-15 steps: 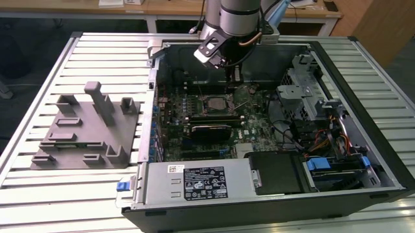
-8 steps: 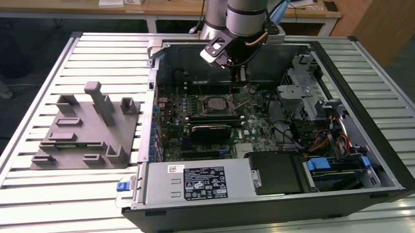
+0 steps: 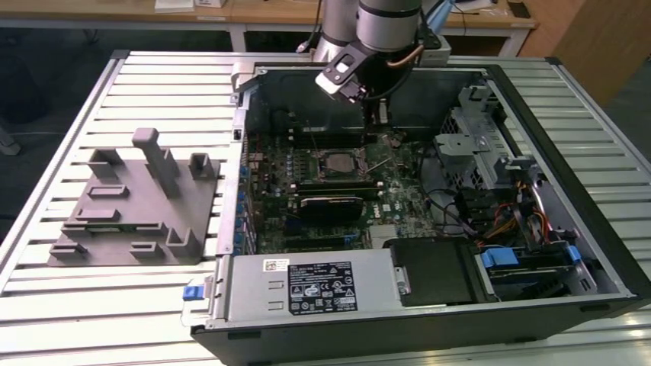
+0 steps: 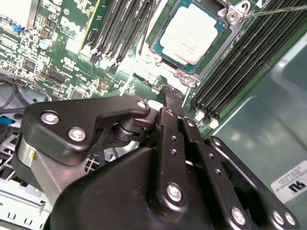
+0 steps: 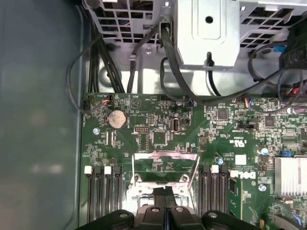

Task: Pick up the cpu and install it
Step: 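Close the cpu cover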

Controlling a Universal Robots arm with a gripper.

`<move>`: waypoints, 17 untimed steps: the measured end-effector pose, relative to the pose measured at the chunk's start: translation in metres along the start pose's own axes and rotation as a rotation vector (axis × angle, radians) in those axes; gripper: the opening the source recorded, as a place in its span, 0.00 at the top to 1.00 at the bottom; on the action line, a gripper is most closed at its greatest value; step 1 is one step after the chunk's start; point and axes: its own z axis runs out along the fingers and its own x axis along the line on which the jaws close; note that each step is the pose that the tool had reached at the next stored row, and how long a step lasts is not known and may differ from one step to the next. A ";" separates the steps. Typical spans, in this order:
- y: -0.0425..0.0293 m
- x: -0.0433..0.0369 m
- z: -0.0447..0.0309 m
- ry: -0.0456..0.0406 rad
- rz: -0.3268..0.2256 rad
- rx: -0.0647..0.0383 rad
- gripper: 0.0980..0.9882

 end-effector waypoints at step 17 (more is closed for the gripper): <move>0.0020 -0.0004 -0.0130 -0.0006 0.000 0.000 0.99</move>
